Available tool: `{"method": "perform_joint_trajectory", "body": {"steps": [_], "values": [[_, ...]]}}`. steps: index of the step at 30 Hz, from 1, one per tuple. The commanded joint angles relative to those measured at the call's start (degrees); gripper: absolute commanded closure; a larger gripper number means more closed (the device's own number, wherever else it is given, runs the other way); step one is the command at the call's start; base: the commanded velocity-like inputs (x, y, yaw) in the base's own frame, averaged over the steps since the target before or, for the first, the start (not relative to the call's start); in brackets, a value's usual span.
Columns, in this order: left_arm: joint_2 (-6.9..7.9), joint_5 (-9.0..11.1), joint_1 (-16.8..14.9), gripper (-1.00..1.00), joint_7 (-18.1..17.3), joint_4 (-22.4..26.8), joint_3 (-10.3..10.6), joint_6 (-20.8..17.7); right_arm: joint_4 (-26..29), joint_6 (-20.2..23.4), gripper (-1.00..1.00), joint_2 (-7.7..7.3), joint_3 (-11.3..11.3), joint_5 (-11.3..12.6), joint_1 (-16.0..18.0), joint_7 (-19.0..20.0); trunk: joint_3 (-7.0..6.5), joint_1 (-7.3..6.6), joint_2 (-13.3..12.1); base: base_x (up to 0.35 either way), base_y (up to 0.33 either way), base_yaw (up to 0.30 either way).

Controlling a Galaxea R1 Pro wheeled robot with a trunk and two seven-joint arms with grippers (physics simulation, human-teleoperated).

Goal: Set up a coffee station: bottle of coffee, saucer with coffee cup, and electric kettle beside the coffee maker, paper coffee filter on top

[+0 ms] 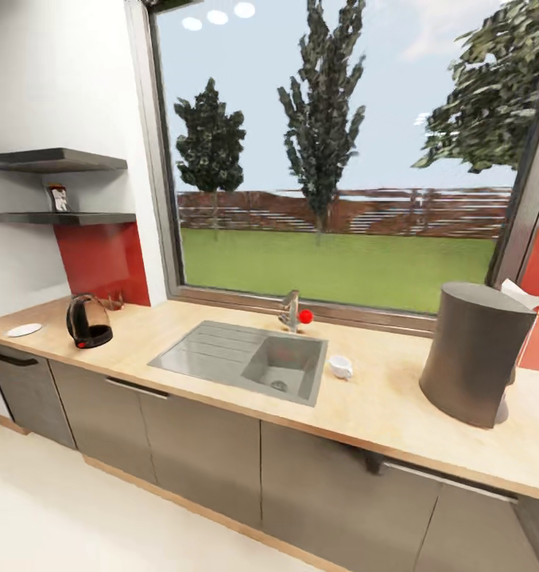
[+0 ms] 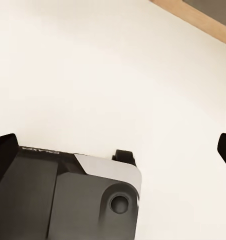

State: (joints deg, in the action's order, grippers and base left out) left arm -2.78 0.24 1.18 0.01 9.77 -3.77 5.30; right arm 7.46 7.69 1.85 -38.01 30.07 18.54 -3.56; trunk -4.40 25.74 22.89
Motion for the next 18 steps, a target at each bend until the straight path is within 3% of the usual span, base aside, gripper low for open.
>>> {"method": "perform_joint_trajectory", "body": {"steps": [1,12,18], "values": [[-0.03,0.03,0.05,-1.00,-0.01,0.07,-0.36,0.06,0.10,0.30,-1.00,-0.01,-0.48,0.43,0.01,-0.35,0.00,0.04,0.03,0.138,0.313,0.275],[-0.03,0.03,0.05,-1.00,-0.01,0.14,-0.36,0.06,0.10,0.30,-1.00,-0.01,-0.48,0.43,0.01,-0.37,0.00,0.04,0.03,0.155,0.313,0.266],[-0.03,0.03,0.05,-1.00,-0.01,0.16,-0.36,0.07,0.10,0.30,-1.00,-0.01,-0.48,0.43,0.01,-0.33,0.00,0.04,0.03,0.194,0.307,0.084]]}}
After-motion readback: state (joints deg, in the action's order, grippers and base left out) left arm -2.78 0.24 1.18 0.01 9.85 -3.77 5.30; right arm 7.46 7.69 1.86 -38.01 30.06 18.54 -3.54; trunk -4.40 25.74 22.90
